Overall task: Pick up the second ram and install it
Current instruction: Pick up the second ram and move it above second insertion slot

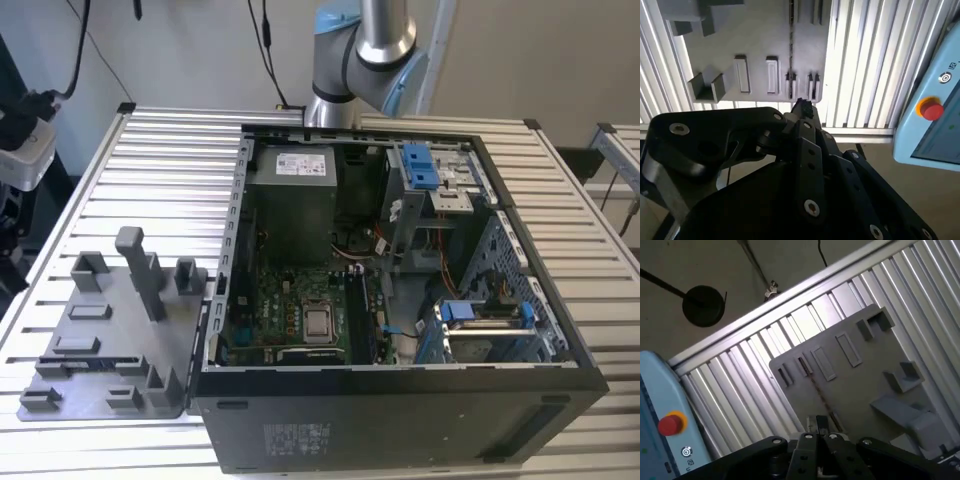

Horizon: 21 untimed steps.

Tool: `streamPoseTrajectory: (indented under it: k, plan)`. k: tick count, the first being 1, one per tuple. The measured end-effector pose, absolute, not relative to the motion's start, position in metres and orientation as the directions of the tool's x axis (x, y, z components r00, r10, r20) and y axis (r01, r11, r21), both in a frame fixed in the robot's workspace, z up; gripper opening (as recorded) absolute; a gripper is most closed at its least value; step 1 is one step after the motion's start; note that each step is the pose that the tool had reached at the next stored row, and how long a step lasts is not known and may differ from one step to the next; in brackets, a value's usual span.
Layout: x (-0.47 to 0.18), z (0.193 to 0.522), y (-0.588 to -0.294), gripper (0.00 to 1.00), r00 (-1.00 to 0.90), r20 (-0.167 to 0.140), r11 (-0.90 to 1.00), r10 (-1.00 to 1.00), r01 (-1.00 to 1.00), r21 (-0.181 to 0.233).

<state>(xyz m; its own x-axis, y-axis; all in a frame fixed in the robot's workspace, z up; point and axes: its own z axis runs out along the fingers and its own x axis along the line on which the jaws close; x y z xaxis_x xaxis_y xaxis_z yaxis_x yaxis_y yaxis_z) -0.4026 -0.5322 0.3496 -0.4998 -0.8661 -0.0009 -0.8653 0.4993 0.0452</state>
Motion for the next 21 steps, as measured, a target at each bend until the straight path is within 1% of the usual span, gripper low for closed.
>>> streamPoseTrajectory:
  k: [8,21]
  plan:
    - [-0.4037,0.3475,-0.5314,0.11,-0.457,-0.012,0.456,-0.889,-0.889,0.037]
    - [-0.4045,0.3473,-0.5311,0.11,-0.455,-0.013,0.454,-0.891,-0.890,0.037]
